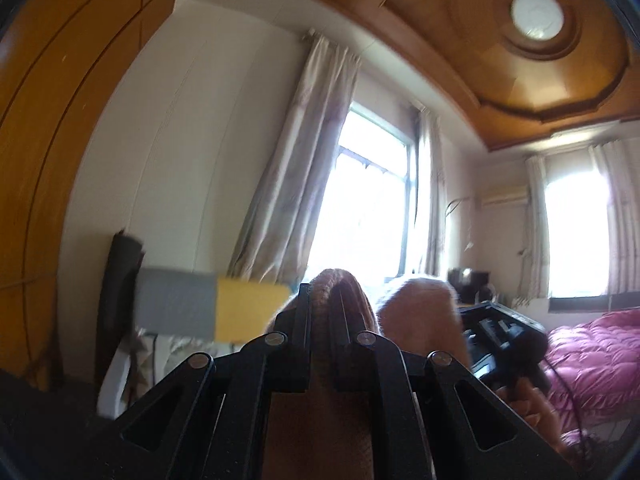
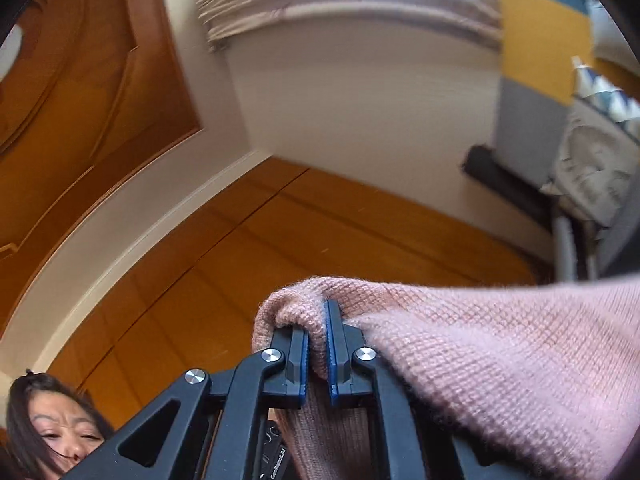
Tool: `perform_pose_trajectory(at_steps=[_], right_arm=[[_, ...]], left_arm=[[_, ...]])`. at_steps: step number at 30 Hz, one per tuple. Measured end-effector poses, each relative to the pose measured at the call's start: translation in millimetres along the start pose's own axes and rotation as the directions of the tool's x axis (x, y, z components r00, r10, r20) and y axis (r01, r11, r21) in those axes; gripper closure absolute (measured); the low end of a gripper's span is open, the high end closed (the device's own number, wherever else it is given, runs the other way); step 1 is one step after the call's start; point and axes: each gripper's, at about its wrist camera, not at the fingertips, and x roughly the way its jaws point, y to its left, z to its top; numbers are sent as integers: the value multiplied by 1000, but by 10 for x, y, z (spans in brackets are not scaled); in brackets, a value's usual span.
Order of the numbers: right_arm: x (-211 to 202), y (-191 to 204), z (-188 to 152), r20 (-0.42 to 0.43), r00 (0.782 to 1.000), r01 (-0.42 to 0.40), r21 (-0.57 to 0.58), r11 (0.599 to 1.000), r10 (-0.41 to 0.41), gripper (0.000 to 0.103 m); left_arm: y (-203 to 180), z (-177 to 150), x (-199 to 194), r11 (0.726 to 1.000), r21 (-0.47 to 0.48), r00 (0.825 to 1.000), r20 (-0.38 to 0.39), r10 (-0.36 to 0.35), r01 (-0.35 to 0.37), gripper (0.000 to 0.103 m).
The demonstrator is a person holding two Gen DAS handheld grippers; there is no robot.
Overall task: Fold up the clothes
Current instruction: 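Lift the pink sweater high with both grippers, letting it hang open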
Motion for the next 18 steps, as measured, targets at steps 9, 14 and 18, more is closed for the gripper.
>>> perform_pose_trajectory(at_steps=[9,14,18], right_arm=[[587,910,-241,-98,968,-244,-125,962,233,96],[790,1324,-397,-140,939,-335,-166,927,314,96],[887,1828,-637,-215,907,-411,-257,875,363,96]], left_arm=[[-100,707,-324,983,-66,974,166,-158,170,96],[-146,1000,-582,956,-98,939,240,-246,276,96],[-214,1167,-741,929,-97,902,292,-317,358,96]])
